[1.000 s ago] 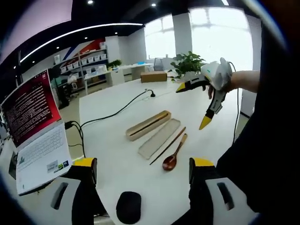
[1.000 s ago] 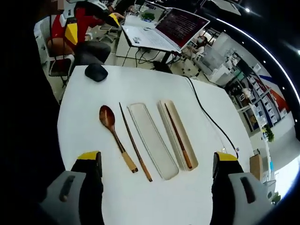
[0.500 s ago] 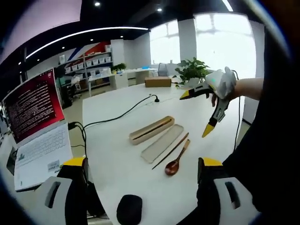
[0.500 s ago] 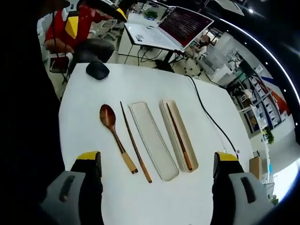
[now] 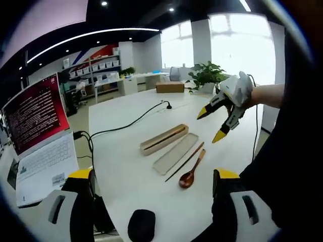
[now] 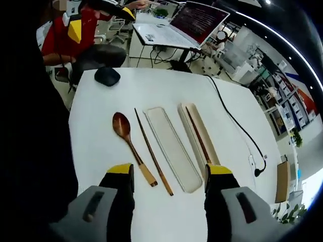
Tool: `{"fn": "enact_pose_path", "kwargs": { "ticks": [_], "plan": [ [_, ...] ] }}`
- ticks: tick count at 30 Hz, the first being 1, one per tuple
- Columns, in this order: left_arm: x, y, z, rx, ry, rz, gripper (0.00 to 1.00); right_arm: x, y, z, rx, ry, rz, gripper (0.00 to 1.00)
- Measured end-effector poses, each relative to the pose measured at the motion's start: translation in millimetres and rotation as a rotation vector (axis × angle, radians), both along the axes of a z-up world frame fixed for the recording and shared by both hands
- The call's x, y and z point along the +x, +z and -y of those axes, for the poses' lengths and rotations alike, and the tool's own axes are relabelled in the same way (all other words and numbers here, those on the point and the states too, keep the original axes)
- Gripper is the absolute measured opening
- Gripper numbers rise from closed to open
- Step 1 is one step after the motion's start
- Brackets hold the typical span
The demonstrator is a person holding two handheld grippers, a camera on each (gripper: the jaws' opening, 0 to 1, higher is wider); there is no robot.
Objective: Arrange the utensils inside the cutlery case until each visible utensil rests in its matching compartment.
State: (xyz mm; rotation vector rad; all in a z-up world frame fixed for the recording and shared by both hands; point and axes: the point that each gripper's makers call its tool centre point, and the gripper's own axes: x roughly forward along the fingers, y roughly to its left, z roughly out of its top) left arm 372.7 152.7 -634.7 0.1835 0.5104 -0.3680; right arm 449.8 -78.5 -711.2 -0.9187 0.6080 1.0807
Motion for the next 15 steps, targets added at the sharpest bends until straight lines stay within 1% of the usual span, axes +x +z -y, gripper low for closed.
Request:
{"fn": "enact_pose_path", "kwargs": {
  "ticks": [2, 4, 5, 7, 8, 10, 11, 12, 13, 15],
  "plan": [
    [-0.2, 1.7, 1.0, 0.003, 0.003, 0.006, 1.00, -1.0, -2.0, -1.5, 0.000, 0.002, -0.005, 0.51],
    [-0.9, 1.8, 0.7, -0.002, 0.006, 0.005, 1.00, -3.4, -4.8, -0.6, -0.021, 0.022, -0.015, 0.43],
    [-1.4, 1.1, 0.1, 0.000, 0.006, 0.003, 1.00, -2.6, -5.0, -1.8, -0.021, 0.029, -0.003, 0.41],
    [-2.1, -0.5, -1.9, 0.006, 0.007, -0.003, 1.00, -3.1, -5.8, -3.5, -0.019, 0.029, -0.004, 0.45],
    [-2.2, -0.5, -2.8, 0.007, 0.008, -0.004, 1.00, -3.6, -7.4, -3.5, -0.023, 0.027, -0.011, 0.43],
    [-2.2, 0.3, -4.3, 0.007, 0.011, -0.001, 1.00, -4.6, -9.3, -4.0, -0.043, 0.053, -0.008, 0.31],
    [-2.1, 0.6, -4.8, 0.006, 0.011, 0.001, 1.00, -3.9, -9.3, -5.4, -0.042, 0.054, -0.003, 0.31],
    [-2.1, 0.6, -5.4, 0.005, 0.012, 0.001, 1.00, -3.8, -9.4, -6.5, -0.039, 0.052, -0.006, 0.34],
    [-2.2, 0.2, -6.1, 0.007, 0.012, 0.000, 1.00, -5.5, -11.2, -7.8, -0.038, 0.050, -0.025, 0.34],
    [-2.2, -0.2, -7.1, 0.010, 0.011, 0.002, 1.00, -4.5, -12.3, -8.9, -0.040, 0.055, -0.023, 0.31]
  ]
}}
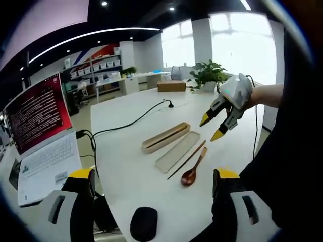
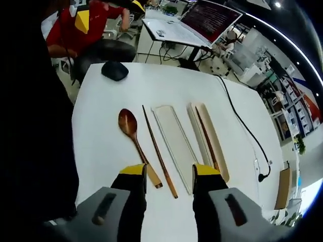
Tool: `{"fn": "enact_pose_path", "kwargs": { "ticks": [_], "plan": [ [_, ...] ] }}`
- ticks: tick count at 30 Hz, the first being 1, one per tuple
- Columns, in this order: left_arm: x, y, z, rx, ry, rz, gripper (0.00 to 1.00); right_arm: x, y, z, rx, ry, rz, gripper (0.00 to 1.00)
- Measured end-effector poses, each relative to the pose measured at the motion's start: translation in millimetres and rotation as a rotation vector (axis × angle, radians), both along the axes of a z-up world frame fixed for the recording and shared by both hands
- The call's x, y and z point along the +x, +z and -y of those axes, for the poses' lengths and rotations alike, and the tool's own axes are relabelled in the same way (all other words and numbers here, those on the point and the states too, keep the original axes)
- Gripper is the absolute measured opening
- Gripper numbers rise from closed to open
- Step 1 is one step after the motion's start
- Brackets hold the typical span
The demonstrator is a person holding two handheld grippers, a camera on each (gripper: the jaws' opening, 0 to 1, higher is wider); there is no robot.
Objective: Arrange the utensils inside the cutlery case until each visible utensil rests in its matching compartment.
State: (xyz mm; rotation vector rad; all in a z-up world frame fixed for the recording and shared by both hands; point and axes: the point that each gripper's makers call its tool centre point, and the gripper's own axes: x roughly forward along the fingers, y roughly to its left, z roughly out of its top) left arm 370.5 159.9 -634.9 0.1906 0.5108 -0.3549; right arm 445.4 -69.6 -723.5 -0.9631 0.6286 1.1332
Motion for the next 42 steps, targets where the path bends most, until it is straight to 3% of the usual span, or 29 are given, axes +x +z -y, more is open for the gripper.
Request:
{"fn": "enact_pose_path", "kwargs": {
  "ticks": [12, 14, 16, 17, 21, 25, 26, 30, 34, 42],
  "plan": [
    [-0.6, -0.6, 7.5, -0.001, -0.014, 0.008, 0.99, -0.1, -7.6, -6.7, 0.002, 0.016, -0.018, 0.31],
    [1.7, 1.7, 7.0, -0.026, -0.002, 0.026, 0.99, -1.1, -13.6, -12.6, 0.039, 0.034, -0.049, 0.33],
    [3.8, 3.8, 6.2, -0.059, 0.006, 0.036, 0.99, -7.3, -22.7, -15.4, 0.086, -0.014, -0.161, 0.34],
    [3.9, 2.3, 3.8, -0.054, 0.002, 0.033, 0.99, 1.1, -23.7, -14.2, 0.073, -0.004, -0.130, 0.33],
    [4.1, -1.7, 0.4, -0.033, -0.004, 0.030, 0.99, 10.0, -30.1, -14.1, 0.055, 0.004, -0.114, 0.28],
    [4.2, -2.3, -0.8, -0.020, -0.004, 0.031, 0.99, 11.2, -34.9, -18.3, 0.059, 0.016, -0.143, 0.28],
    [4.6, -0.6, -1.1, -0.016, -0.001, 0.037, 0.99, 9.3, -38.7, -21.5, 0.081, 0.010, -0.180, 0.27],
    [4.6, 3.4, -1.1, -0.013, 0.004, 0.042, 0.99, 12.7, -51.2, -21.8, 0.045, 0.027, -0.197, 0.21],
    [3.9, 4.9, 1.3, -0.006, 0.004, 0.039, 0.98, 12.7, -60.1, -24.4, 0.024, 0.037, -0.220, 0.23],
    [4.1, 7.0, 14.1, -0.008, -0.012, 0.040, 0.93, 6.1, -79.7, -26.0, -0.053, 0.098, -0.241, 0.16]
  ]
}}
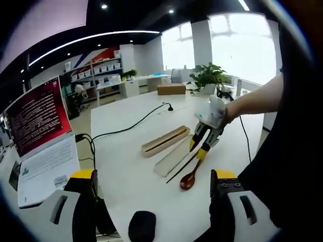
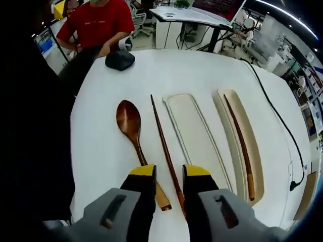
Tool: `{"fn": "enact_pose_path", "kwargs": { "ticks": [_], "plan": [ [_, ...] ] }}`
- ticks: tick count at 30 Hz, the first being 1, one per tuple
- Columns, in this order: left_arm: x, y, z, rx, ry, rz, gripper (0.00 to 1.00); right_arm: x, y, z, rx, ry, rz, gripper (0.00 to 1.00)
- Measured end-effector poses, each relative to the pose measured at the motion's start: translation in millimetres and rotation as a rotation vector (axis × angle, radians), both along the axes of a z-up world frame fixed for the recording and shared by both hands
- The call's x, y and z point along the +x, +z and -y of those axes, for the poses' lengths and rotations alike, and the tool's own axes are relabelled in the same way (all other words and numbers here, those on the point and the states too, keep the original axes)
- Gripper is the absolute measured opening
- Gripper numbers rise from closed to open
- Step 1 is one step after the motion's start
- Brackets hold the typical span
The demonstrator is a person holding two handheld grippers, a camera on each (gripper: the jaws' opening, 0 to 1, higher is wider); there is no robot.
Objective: Arrange the utensils inside the cutlery case until each visible utensil rests in its matching compartment.
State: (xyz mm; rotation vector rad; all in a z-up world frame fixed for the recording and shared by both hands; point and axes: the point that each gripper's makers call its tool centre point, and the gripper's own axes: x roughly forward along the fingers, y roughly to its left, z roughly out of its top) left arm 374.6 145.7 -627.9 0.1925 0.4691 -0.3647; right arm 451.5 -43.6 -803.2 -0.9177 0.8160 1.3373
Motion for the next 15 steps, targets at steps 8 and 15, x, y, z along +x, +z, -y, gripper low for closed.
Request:
{"fn": "enact_pose_path", "kwargs": {
  "ticks": [8, 15],
  "plan": [
    [1.3, -4.4, -11.9, 0.010, 0.014, 0.006, 0.90, -1.4, -5.3, -1.1, -0.015, 0.028, -0.012, 0.17],
    [0.7, -7.4, -18.0, 0.014, 0.029, -0.003, 0.90, -2.1, -10.8, 2.0, -0.037, 0.048, -0.017, 0.15]
  ]
}}
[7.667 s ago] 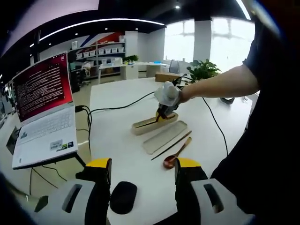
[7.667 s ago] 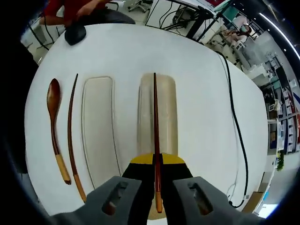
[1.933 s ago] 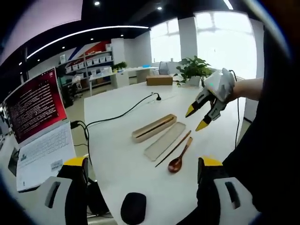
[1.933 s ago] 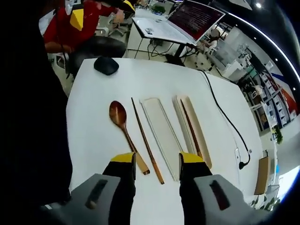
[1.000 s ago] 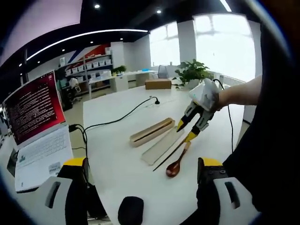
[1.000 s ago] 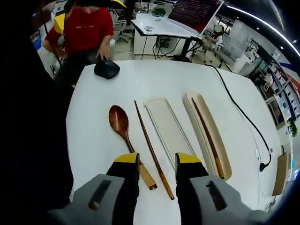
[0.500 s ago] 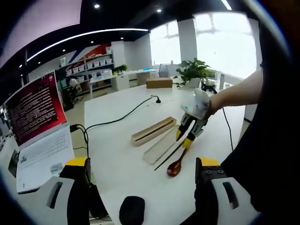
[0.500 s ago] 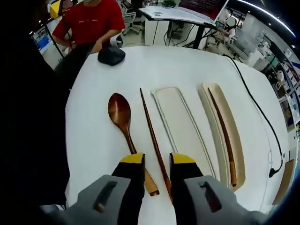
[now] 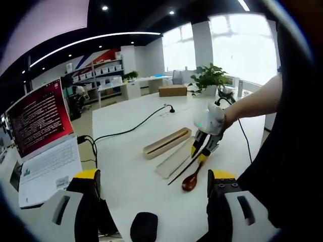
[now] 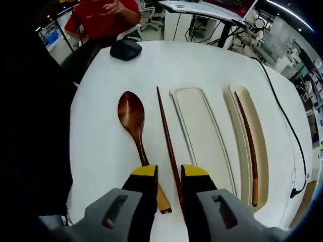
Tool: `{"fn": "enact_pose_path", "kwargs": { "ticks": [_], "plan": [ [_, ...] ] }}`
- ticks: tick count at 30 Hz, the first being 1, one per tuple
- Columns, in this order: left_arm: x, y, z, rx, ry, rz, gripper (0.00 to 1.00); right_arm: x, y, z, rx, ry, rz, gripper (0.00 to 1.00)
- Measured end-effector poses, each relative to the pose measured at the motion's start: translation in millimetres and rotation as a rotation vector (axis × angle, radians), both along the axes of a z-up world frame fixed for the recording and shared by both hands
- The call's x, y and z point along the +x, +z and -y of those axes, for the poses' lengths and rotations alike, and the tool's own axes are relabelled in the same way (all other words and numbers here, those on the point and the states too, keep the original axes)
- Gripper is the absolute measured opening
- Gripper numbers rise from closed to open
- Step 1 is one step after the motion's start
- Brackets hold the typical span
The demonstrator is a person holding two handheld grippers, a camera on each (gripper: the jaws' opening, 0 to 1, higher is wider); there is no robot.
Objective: Arrange the utensils inside the cutlery case until each visible utensil rests in its matching compartment.
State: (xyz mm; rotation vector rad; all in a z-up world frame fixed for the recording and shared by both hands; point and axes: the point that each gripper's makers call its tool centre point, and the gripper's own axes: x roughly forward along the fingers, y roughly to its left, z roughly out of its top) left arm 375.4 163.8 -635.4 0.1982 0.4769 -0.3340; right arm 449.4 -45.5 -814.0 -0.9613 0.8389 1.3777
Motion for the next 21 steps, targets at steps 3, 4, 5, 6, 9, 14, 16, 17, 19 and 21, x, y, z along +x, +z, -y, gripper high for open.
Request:
{"fn": "enact_pose_path", "kwargs": {
  "ticks": [3, 4, 5, 6, 9, 14, 16, 17, 19, 21],
  "plan": [
    [0.7, -0.6, 0.0, 0.006, 0.003, -0.005, 0.89, 0.2, -1.0, -0.5, -0.003, 0.003, -0.003, 0.14],
    [1.1, -0.5, 0.3, 0.005, 0.002, -0.005, 0.89, 0.0, -1.6, -0.7, -0.006, 0.007, -0.004, 0.13],
    [1.1, -0.7, 1.0, 0.004, 0.001, -0.006, 0.89, -0.1, -2.1, -0.8, -0.010, 0.012, -0.002, 0.14],
    [1.4, -2.1, 1.6, 0.007, -0.002, -0.013, 0.89, 0.6, -3.1, -0.5, -0.018, 0.024, 0.005, 0.14],
    [0.8, -2.1, 5.7, 0.024, -0.011, -0.021, 0.89, 1.6, -4.9, -0.4, -0.029, 0.032, 0.016, 0.14],
    [5.6, 15.7, 12.9, 0.003, -0.014, 0.031, 0.88, 3.1, -4.8, -0.3, -0.035, 0.036, 0.017, 0.14],
    [7.4, 18.0, 17.0, 0.009, -0.013, 0.035, 0.88, 3.3, -5.1, -0.2, -0.038, 0.032, 0.003, 0.14],
    [8.0, 17.2, 16.7, 0.016, -0.013, 0.035, 0.88, 3.2, -5.3, -0.2, -0.040, 0.030, -0.002, 0.13],
    [6.9, 12.4, 14.0, 0.020, -0.015, 0.027, 0.88, 2.0, -5.7, -0.7, -0.052, 0.036, -0.014, 0.12],
    [5.7, 5.6, 6.6, 0.019, -0.015, 0.016, 0.88, -0.8, -6.4, -0.9, -0.069, 0.028, -0.044, 0.10]
  ]
}}
